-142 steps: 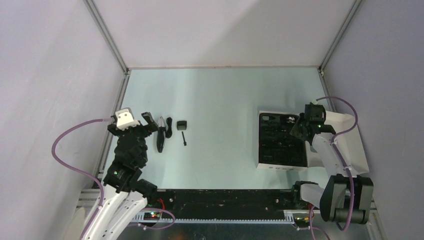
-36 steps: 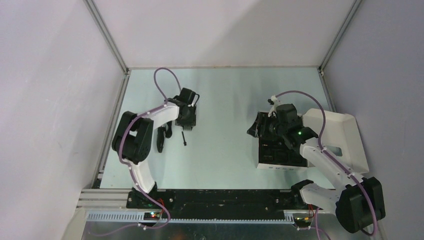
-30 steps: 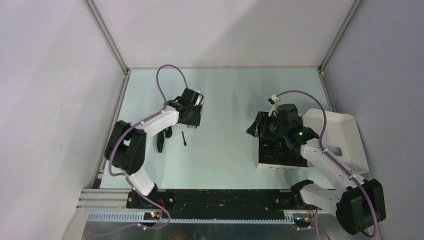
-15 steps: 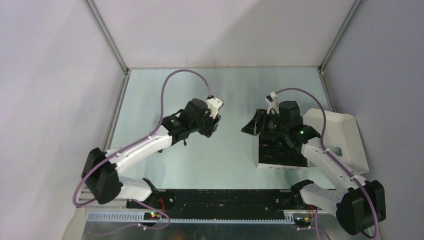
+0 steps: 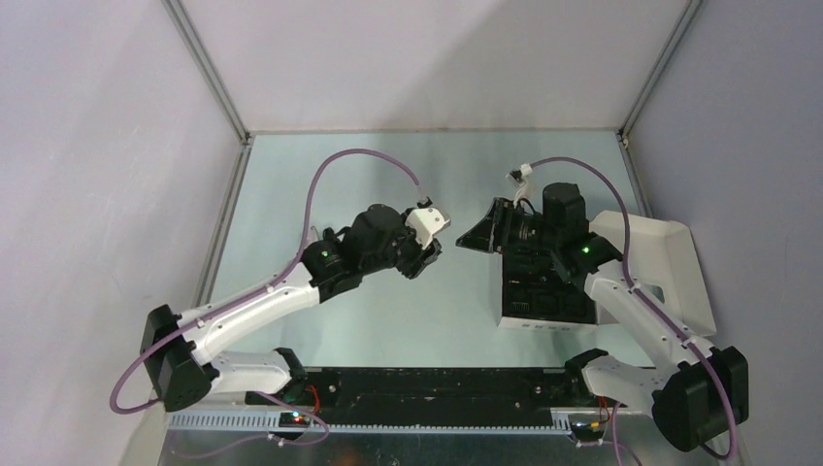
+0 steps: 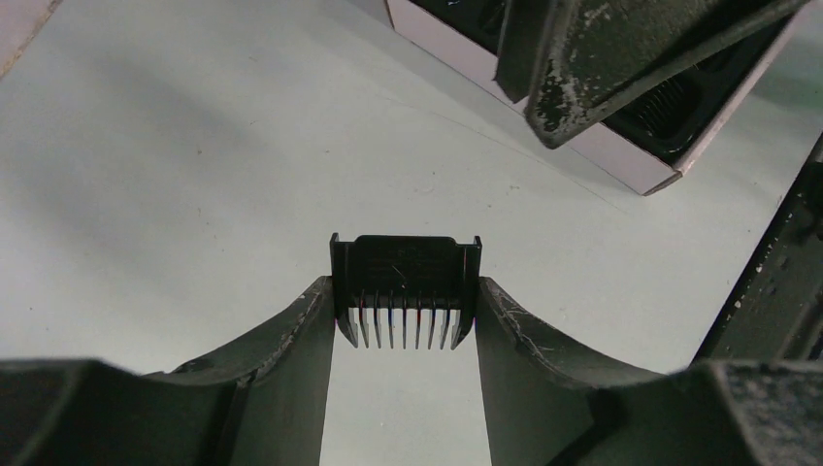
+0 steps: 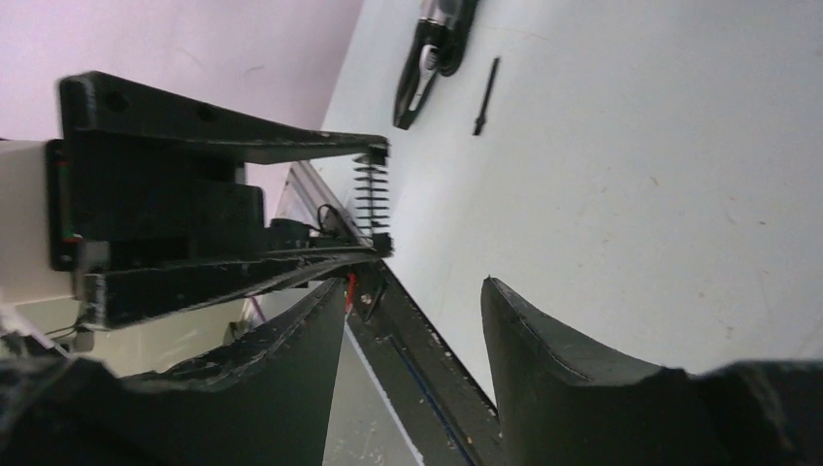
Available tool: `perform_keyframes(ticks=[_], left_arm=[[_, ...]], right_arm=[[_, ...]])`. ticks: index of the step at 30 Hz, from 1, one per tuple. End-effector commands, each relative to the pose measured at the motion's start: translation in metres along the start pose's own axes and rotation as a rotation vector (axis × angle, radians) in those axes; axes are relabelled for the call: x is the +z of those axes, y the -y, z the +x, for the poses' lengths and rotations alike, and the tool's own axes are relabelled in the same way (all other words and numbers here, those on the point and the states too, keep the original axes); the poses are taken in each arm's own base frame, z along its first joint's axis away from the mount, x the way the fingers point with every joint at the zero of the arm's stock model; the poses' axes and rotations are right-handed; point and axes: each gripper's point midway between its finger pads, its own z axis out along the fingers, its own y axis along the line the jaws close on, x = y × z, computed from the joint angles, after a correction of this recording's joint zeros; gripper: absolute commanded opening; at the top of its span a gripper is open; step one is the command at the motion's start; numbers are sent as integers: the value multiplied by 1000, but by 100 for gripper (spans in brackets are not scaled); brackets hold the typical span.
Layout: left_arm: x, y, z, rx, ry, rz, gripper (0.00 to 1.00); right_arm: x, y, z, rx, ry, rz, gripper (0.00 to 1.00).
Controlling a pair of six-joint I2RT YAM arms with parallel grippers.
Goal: Sort the hair-cutting tools
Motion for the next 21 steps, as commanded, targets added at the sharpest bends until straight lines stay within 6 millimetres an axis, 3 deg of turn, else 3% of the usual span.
perform_keyframes(ticks=[1, 13, 21], left_arm=[[-11, 8, -38, 60, 108, 34, 33], [-18, 21, -53, 102, 146, 63, 33], [-18, 25, -57, 115, 147, 69, 33]], right_arm=[[-4, -45, -21, -62, 33, -153, 57], [13, -51, -13, -57, 3, -177, 50], [22, -56, -9, -57, -18, -205, 39]])
